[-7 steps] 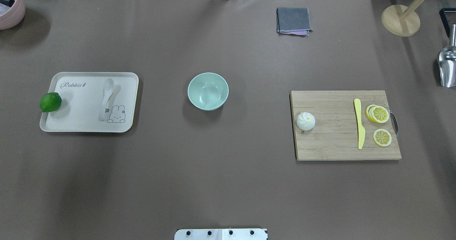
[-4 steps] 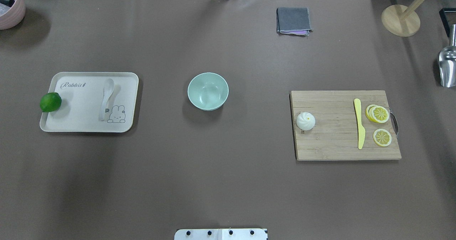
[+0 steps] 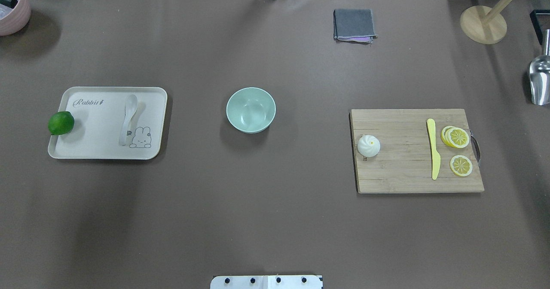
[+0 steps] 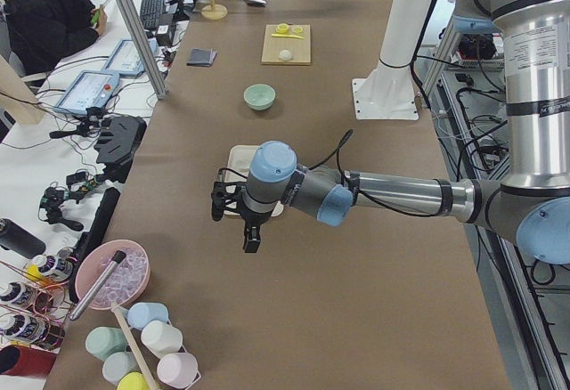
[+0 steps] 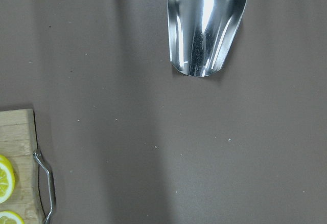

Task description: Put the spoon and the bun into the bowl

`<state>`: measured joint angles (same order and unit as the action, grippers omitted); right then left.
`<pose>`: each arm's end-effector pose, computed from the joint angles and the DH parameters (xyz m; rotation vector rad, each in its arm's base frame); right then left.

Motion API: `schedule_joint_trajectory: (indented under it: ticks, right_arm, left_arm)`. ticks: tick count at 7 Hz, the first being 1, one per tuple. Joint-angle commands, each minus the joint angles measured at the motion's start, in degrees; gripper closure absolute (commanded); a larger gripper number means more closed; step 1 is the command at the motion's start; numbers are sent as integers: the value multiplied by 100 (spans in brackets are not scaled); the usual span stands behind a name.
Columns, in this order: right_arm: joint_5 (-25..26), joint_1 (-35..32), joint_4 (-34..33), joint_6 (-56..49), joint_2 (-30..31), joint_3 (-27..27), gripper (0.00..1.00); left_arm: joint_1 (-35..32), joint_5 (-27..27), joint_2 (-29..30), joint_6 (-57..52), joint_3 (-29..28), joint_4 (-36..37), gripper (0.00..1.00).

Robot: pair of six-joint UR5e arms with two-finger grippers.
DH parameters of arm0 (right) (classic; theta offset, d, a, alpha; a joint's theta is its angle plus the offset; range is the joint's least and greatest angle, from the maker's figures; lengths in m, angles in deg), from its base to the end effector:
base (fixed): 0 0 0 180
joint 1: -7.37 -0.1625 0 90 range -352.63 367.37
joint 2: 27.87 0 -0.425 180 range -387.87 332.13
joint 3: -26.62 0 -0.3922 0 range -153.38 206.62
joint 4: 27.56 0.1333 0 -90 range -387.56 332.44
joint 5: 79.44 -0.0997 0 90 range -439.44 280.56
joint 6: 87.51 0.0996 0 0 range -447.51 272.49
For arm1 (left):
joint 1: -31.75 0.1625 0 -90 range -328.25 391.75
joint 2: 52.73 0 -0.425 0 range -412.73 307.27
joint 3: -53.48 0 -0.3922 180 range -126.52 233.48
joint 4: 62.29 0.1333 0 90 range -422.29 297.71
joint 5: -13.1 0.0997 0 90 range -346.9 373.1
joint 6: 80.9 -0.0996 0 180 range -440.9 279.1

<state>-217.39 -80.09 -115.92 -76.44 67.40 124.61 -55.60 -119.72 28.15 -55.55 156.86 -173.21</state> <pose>0.0390 -0.4594 0.6260 -0.0280 -0.8395 0.1082 -0.0450 -0.4476 0.5767 0.2286 0.8151 -0.2081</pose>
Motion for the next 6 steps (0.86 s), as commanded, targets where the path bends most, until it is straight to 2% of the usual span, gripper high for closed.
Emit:
schedule_joint_trajectory:
  ticks: [1, 4, 6]
  right_arm:
    - [-48, 0, 3, 0, 0, 0, 0]
    - [-31, 26, 29, 53, -96, 175, 0]
    - [-13, 183, 999, 53, -184, 150, 0]
  left_arm:
    - [8, -16, 6, 5, 16, -9, 2]
    - [25, -25, 259, 14, 68, -18, 2]
    - [165, -34, 532, 5, 69, -350, 2]
